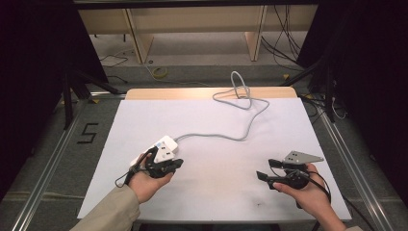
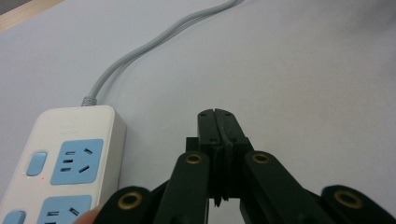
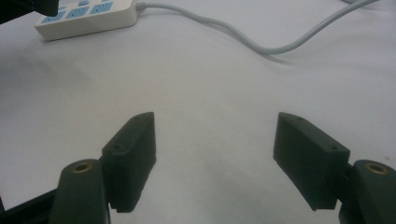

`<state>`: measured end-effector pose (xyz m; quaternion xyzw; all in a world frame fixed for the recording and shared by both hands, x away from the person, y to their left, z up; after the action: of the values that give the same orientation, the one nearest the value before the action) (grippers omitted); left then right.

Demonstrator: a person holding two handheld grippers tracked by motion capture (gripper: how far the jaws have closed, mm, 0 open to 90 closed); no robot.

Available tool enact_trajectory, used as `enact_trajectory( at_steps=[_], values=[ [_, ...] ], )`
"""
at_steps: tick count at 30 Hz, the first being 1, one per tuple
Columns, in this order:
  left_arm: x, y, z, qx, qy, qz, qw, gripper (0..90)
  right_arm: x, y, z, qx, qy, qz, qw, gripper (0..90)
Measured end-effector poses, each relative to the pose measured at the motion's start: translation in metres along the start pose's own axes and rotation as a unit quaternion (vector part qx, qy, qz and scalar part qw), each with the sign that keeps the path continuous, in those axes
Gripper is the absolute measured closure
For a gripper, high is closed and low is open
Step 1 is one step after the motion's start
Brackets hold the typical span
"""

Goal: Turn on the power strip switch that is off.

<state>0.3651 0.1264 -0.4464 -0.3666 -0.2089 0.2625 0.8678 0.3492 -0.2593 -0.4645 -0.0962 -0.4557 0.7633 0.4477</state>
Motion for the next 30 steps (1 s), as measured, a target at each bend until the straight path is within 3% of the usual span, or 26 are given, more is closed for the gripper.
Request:
enact_trajectory(
  at_steps=[30],
  values=[
    [0.024,0.004,0.007,0.006,-0.035,0.041,0.9985,89.7,0.000,0.000,0.000,0.001,-0.001,-0.001,1.0000,30.3]
  ],
)
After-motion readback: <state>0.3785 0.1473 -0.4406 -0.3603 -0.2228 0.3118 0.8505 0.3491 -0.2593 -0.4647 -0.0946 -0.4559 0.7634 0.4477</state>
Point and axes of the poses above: each handheld gripper's, and its own axes: z roughly backward along the jaws, y roughly out of its underside, x roughly to its left, the point moved 2 cm from there along -z, roughly forward along the jaws, and after that the axes turned 9 degrees about -z, right-handed, at the moved point
